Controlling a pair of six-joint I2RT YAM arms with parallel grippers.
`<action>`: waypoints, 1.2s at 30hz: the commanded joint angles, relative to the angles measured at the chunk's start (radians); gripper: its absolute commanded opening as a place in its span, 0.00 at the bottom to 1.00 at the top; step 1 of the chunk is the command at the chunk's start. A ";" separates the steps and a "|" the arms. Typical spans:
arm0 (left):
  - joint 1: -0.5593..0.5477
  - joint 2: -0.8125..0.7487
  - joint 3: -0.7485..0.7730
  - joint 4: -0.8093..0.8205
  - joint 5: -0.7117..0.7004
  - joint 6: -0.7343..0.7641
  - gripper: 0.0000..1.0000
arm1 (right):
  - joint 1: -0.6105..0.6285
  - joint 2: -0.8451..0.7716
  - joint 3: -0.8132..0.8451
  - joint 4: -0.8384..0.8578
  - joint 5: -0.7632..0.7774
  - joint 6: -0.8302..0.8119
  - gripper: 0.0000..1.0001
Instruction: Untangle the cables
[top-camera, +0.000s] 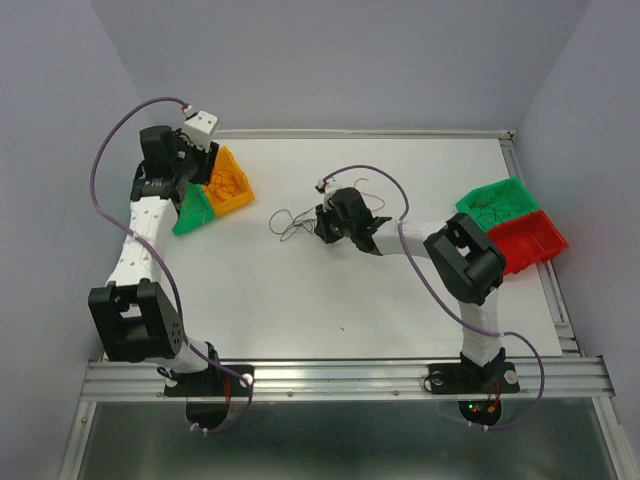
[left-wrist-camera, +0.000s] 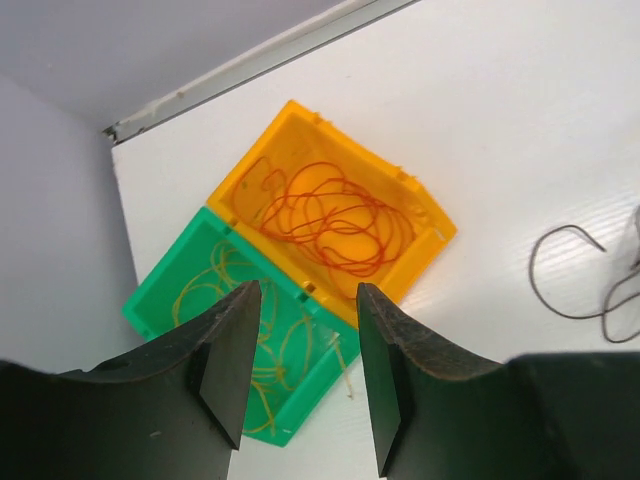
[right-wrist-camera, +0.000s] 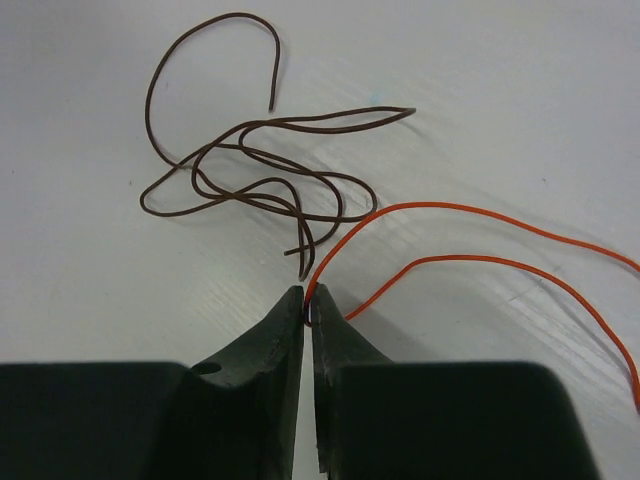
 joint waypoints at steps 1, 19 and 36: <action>-0.087 -0.071 -0.024 0.015 -0.014 -0.012 0.55 | -0.005 -0.081 -0.017 0.025 0.011 -0.008 0.13; -0.421 -0.006 -0.091 0.251 -0.028 -0.107 0.56 | -0.005 -0.333 -0.214 0.026 -0.046 -0.025 0.62; -0.421 -0.155 -0.335 0.455 -0.129 -0.094 0.60 | -0.003 -0.040 0.009 0.032 -0.020 -0.100 0.51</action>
